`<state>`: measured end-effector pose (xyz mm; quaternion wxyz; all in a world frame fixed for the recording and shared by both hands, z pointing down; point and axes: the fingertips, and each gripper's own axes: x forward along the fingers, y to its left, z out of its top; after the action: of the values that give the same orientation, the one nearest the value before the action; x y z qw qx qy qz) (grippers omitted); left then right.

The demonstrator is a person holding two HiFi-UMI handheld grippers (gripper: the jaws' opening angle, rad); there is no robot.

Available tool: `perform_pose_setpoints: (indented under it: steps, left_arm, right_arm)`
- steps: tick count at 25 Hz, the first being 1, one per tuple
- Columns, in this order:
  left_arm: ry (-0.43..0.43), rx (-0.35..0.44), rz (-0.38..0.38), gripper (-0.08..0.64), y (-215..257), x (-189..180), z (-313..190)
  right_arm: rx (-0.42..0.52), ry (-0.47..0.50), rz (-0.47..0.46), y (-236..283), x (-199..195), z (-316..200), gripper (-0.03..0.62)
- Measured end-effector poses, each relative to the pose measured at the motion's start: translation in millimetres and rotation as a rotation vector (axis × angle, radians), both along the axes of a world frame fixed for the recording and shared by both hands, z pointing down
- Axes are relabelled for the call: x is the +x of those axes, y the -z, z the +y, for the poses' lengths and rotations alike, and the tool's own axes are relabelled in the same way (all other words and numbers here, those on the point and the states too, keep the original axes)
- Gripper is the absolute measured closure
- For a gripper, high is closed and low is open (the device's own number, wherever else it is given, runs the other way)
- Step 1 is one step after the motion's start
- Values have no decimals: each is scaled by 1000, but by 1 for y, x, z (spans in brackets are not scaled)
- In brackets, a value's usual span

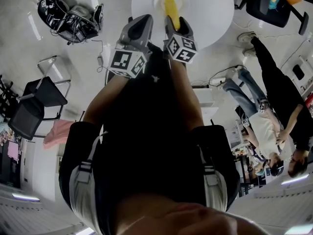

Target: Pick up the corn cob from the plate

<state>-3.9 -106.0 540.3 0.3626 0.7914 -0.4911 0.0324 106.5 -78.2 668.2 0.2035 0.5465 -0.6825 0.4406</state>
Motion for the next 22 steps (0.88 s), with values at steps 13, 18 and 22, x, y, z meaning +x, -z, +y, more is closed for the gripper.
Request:
perform_pose_setpoints:
  steps: [13,18,22]
  left_arm:
    - [-1,20,11,555,14,0,10]
    - [-3,26,16,555,17,0,13]
    - [-5,33,20,555,22,2,14]
  right_arm:
    - [16,-10,4,14,5,10,347]
    - [29,-4,9,23,5,12,347]
    - [47,-6,6,34,7,11,347]
